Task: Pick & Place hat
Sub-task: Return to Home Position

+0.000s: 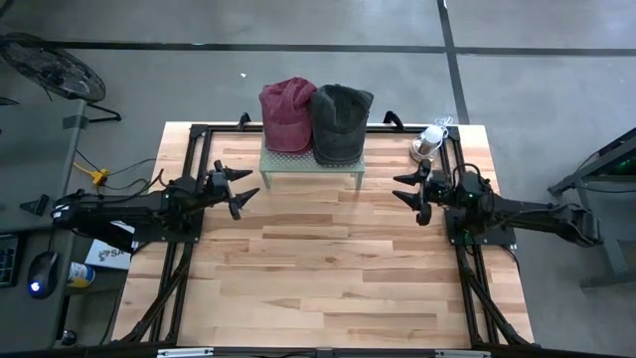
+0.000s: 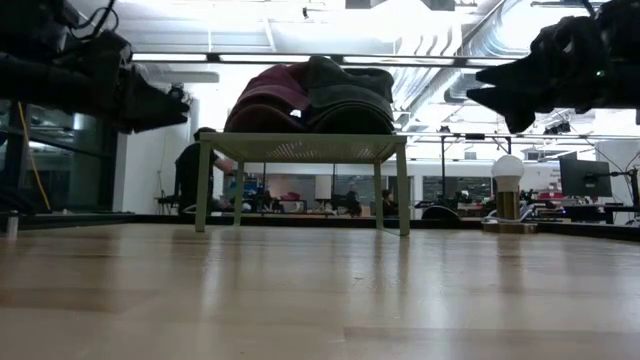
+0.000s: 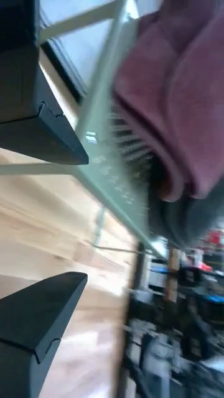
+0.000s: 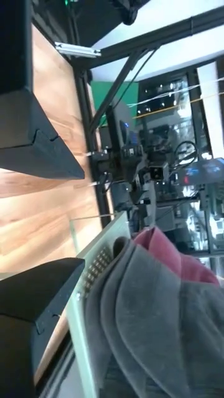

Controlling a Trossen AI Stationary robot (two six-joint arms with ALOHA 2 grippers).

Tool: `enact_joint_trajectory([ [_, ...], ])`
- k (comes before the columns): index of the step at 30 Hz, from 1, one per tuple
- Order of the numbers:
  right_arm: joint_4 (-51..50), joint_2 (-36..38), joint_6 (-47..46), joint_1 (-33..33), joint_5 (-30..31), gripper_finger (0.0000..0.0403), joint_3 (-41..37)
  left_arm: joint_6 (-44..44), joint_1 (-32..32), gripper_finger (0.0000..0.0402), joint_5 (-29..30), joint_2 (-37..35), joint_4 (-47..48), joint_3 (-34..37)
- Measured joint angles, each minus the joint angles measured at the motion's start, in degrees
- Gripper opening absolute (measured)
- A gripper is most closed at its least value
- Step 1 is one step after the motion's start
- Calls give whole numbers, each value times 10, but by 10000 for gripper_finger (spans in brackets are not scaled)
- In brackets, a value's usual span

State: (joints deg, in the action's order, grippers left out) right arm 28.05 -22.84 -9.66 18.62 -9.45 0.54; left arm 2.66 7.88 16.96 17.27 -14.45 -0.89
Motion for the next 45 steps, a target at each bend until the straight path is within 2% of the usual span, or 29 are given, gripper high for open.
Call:
enact_joint_trajectory([
  [5, -27, 23, 10, -27, 35, 211, 0, -5, 0, 291, -30, -4, -30, 0],
  [9, -38, 23, 31, -57, 66, 211, 0, 7, 0, 291, -29, -3, -30, 1],
  [16, -63, 23, 60, -113, 60, 211, 0, 13, 0, 291, -20, -3, -13, 2],
  [20, -61, 23, 42, -132, 60, 209, 0, 6, 0, 291, -18, -3, 4, 2],
  [31, -61, 23, 26, -135, 60, 212, 0, 6, 0, 291, -18, -3, 58, 2],
  [45, -61, 23, 26, -135, 60, 212, 0, 6, 0, 291, -19, -3, 74, 2],
])
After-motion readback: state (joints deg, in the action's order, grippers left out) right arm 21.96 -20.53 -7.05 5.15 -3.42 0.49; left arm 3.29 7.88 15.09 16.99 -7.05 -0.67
